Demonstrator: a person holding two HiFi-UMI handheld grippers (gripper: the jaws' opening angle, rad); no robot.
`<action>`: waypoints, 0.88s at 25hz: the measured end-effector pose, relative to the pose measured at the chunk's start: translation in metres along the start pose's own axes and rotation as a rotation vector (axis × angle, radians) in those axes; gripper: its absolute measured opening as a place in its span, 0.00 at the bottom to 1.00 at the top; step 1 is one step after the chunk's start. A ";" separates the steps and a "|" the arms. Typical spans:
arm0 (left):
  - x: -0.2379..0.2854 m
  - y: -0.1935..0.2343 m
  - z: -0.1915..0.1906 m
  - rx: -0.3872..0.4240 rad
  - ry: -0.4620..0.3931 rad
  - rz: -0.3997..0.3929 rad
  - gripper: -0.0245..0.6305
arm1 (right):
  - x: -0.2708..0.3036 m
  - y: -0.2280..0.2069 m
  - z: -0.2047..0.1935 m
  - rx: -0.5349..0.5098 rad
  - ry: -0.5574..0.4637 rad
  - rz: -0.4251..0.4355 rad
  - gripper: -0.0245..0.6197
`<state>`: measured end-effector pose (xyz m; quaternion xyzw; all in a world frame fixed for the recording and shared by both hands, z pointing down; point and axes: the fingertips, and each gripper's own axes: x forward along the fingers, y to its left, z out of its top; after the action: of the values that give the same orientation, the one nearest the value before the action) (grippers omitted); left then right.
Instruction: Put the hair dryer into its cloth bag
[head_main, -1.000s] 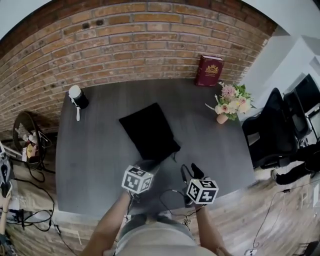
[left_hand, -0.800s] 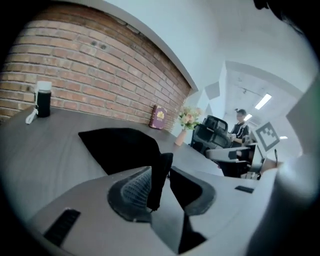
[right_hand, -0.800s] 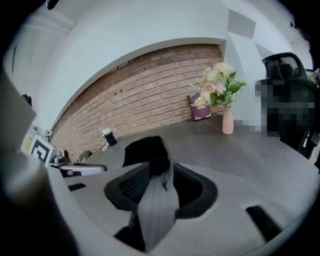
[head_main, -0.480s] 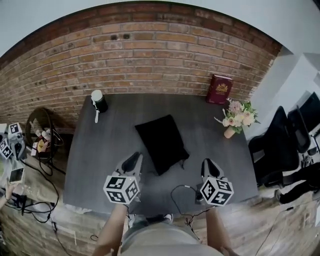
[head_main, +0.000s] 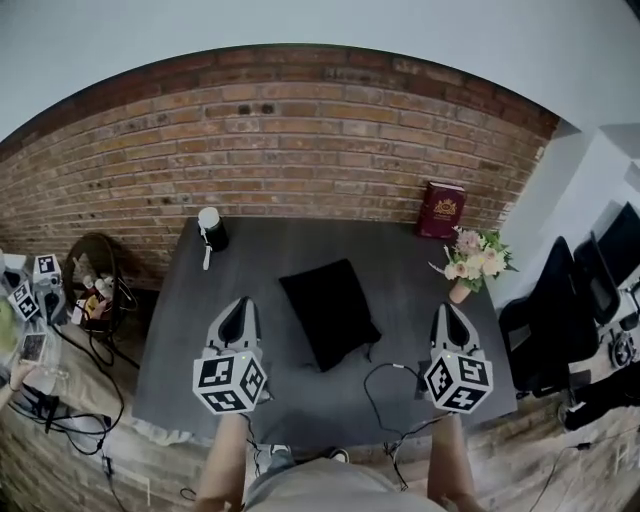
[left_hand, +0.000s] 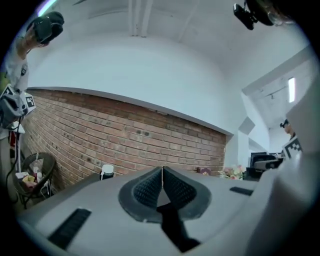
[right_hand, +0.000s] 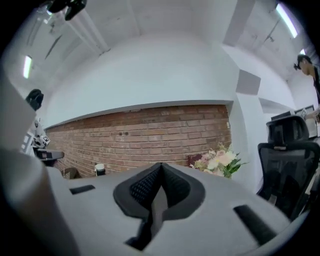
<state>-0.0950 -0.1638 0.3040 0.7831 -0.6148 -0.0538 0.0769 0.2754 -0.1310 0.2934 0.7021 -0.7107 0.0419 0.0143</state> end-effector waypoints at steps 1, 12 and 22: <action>0.000 0.002 0.002 0.006 -0.002 0.007 0.05 | -0.001 -0.001 0.003 -0.031 0.000 -0.013 0.03; 0.004 0.005 0.000 -0.007 0.018 -0.016 0.05 | -0.010 -0.005 -0.005 0.019 0.006 -0.040 0.04; 0.003 0.006 -0.003 -0.004 0.038 -0.023 0.05 | -0.012 -0.002 -0.016 0.024 0.031 -0.036 0.04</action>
<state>-0.0991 -0.1675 0.3085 0.7908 -0.6040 -0.0410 0.0897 0.2774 -0.1175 0.3084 0.7142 -0.6971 0.0611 0.0175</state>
